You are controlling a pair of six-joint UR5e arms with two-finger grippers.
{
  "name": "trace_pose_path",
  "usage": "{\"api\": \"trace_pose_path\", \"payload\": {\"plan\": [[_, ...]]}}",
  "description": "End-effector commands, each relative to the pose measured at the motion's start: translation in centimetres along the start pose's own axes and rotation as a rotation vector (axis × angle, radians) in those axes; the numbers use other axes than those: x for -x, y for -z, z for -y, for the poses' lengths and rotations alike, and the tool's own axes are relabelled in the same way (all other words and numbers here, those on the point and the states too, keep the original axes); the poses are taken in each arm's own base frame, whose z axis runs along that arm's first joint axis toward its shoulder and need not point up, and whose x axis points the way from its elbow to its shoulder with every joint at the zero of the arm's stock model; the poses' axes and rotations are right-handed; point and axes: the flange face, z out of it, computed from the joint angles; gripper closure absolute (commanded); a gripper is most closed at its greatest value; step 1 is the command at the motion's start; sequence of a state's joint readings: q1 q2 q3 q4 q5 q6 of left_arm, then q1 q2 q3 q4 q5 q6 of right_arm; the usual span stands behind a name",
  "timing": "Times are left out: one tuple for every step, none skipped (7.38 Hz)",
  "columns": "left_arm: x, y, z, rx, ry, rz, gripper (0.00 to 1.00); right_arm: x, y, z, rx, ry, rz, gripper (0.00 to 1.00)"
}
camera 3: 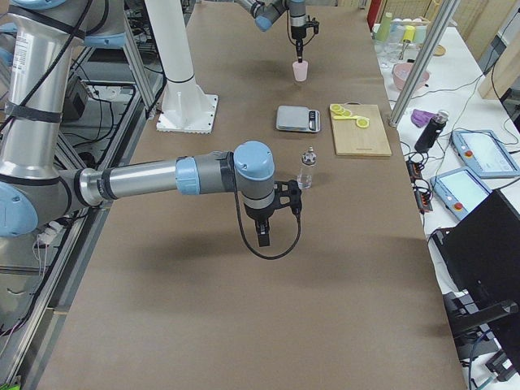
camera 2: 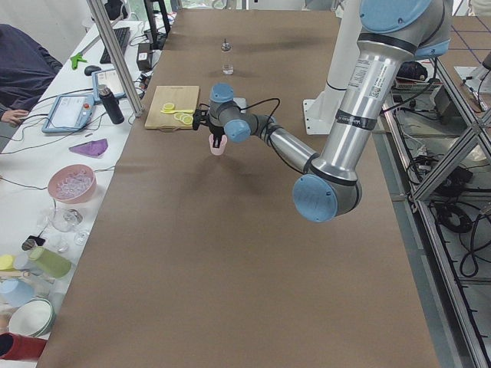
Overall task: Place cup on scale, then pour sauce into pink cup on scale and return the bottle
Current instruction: 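Carry the pink cup with the left gripper over the silver scale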
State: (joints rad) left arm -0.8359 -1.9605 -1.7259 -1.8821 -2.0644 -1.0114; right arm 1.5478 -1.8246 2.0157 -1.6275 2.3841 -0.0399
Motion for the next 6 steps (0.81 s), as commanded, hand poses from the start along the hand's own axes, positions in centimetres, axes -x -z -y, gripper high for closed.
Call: {"api": "trace_pose_path", "payload": {"plan": [[-8.0, 2.7, 2.0, 0.013, 0.099, 0.005, 1.0, -0.1, -0.2, -0.3, 0.005, -0.005, 0.001, 0.0], [-11.1, 2.7, 1.3, 0.033, 0.112, -0.006, 1.0, -0.2, -0.3, -0.5, 0.008, -0.008, 0.002, 0.0], [-15.0, 2.7, 0.2, 0.052, 0.149, -0.029, 1.0, -0.2, -0.2, -0.5, 0.007, -0.007, 0.003, 0.0], [-18.4, 3.1, -0.4, 0.037, 0.156, -0.013, 1.0, -0.2, -0.2, -0.6, 0.008, -0.008, 0.003, 0.0], [-21.6, 2.7, -2.1, 0.055, 0.166, 0.004, 1.0, -0.2, -0.2, -0.6, 0.007, -0.009, 0.003, 0.0], [-22.8, 2.4, -2.2, 0.052, 0.161, 0.008, 1.0, -0.3, -0.3, -0.8, 0.009, -0.012, 0.003, 0.0]]}}
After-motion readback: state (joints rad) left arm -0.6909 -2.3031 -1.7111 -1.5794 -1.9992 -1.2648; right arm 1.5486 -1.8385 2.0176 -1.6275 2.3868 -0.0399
